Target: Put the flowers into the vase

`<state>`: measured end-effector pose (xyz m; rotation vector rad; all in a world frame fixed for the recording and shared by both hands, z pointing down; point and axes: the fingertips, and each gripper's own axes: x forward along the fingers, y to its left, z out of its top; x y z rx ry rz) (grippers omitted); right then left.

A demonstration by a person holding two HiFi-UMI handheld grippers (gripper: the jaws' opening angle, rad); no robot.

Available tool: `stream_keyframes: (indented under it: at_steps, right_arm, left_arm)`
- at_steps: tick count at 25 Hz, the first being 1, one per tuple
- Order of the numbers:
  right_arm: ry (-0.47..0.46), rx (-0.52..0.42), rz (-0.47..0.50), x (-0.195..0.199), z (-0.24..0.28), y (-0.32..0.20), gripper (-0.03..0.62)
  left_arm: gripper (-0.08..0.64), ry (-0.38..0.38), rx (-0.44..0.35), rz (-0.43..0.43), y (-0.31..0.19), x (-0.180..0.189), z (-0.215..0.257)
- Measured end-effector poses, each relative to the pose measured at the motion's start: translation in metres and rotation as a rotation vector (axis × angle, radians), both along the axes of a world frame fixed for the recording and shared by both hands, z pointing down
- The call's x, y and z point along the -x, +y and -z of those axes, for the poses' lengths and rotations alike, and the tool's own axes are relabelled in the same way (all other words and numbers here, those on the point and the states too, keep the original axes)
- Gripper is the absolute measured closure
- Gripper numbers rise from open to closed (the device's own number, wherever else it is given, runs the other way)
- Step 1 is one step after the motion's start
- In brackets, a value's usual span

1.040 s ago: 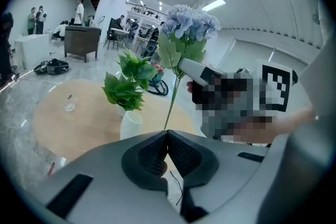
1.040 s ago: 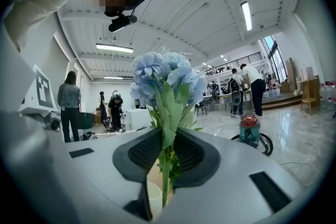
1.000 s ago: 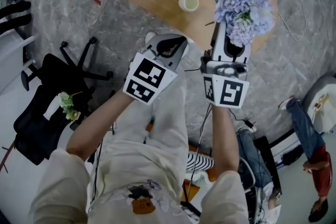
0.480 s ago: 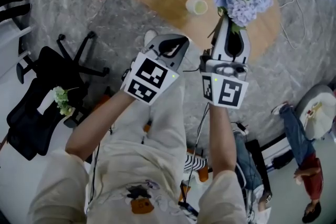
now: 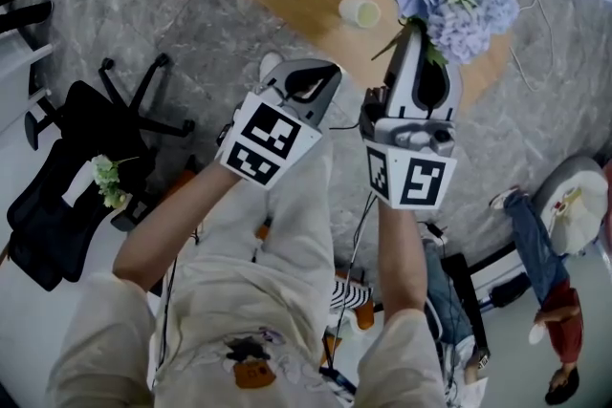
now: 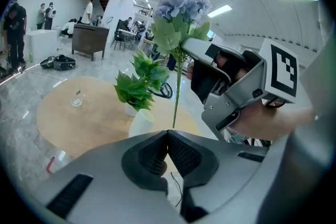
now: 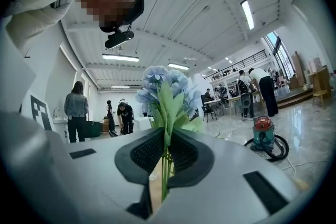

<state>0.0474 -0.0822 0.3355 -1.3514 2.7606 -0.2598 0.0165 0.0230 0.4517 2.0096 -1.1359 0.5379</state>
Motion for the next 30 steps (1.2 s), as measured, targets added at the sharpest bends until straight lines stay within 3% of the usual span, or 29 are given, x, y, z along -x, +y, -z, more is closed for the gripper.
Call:
stream_keyframes:
  at_steps: [21,30]
  right_arm:
    - [-0.066,-0.113,0.031,0.022,-0.008,-0.007,0.572]
    - [-0.077,-0.148,0.029,0.023,-0.010,-0.009,0.572]
  left_arm:
    - [0.551,0.007,0.003,0.054,0.003,0.020,-0.042]
    - [0.551,0.011,0.018,0.052,0.010,0.012,-0.054]
